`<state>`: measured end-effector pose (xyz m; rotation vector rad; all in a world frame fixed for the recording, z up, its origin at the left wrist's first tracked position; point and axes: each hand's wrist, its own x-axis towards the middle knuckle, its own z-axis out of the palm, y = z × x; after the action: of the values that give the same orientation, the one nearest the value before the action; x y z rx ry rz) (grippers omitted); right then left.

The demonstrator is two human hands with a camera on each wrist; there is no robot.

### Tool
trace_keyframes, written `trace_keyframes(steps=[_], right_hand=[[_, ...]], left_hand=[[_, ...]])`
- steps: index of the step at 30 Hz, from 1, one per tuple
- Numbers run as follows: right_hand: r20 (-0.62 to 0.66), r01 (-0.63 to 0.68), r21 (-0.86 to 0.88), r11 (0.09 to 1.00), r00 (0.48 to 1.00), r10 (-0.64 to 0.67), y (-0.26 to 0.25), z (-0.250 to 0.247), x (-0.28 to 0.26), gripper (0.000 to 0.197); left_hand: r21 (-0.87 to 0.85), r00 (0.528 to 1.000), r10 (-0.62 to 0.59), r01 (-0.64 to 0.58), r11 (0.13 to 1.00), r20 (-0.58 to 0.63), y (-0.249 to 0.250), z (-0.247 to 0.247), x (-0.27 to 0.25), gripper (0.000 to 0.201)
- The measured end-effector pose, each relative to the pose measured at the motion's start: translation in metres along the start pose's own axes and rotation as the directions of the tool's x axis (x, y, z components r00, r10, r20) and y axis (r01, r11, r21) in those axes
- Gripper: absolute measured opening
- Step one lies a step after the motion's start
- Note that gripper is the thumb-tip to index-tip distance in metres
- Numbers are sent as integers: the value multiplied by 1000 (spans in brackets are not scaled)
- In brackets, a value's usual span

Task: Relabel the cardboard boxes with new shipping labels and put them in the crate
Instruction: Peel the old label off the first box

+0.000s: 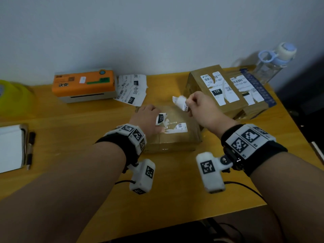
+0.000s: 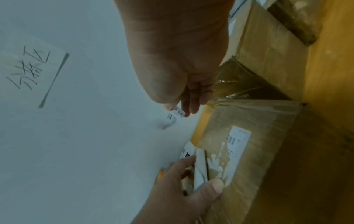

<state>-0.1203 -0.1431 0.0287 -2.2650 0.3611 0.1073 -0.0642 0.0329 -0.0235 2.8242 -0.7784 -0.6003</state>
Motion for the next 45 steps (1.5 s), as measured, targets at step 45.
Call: trace_keyframes(steps=[45], right_hand=[[72, 175, -263, 949, 984, -162, -1, 69, 11, 35]], left_hand=[[-815, 913, -387, 122, 566, -132, -64, -15, -36, 18]])
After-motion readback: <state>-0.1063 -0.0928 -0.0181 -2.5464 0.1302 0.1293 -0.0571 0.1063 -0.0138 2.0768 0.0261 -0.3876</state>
